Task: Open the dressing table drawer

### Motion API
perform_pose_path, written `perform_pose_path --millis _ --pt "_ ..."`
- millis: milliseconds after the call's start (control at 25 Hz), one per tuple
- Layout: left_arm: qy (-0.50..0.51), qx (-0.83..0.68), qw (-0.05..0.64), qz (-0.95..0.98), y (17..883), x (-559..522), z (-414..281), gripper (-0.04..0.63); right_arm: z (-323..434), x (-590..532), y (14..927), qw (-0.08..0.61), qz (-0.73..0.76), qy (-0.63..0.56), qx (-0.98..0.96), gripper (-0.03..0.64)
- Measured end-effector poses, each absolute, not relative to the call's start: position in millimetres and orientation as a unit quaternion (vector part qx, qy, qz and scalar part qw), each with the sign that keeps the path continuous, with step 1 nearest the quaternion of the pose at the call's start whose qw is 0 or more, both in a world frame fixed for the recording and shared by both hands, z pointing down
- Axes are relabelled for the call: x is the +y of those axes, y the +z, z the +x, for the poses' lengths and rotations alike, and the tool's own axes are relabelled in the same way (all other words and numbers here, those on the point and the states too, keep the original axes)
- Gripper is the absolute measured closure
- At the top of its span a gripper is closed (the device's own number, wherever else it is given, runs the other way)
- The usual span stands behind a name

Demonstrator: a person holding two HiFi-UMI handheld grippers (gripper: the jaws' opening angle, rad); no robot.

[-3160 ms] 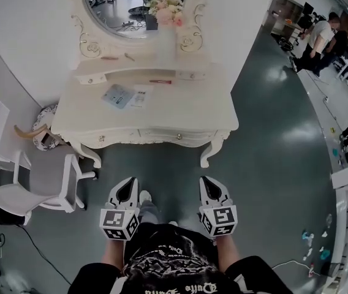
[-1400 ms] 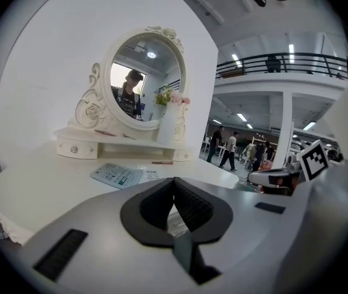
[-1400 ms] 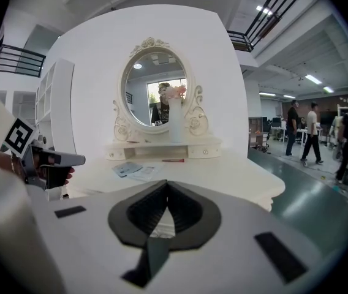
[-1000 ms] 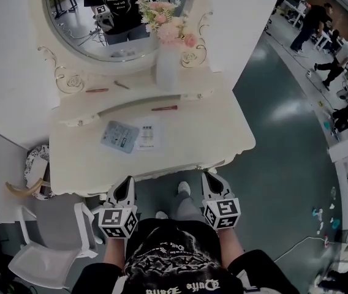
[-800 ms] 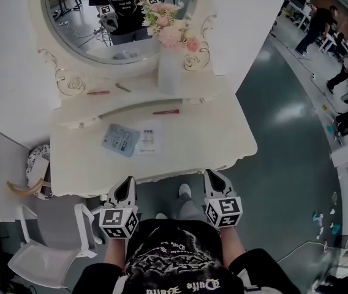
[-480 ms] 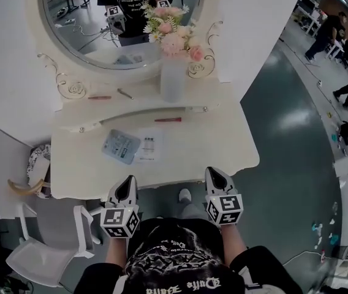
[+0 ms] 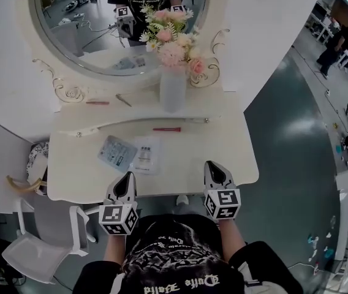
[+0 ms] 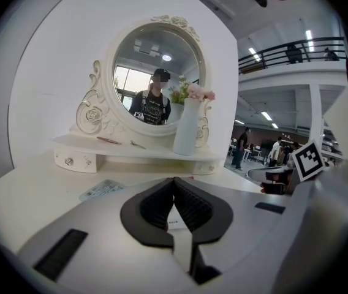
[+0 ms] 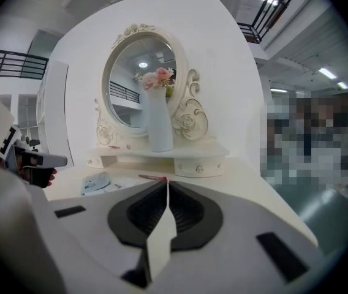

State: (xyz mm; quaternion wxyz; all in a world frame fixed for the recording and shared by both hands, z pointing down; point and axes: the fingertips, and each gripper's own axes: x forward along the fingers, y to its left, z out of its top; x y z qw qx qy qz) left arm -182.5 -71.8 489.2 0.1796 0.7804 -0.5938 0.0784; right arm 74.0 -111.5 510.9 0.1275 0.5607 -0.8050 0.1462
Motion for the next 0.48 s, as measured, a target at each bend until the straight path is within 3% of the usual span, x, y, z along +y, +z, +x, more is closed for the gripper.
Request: perform_pose_path --millis 480 --pt "0.081 -0.611 0.193 0.764 497 -109 -143 0.578 103 -177 520 0.136 0.547 0.161 -0.810 0.603"
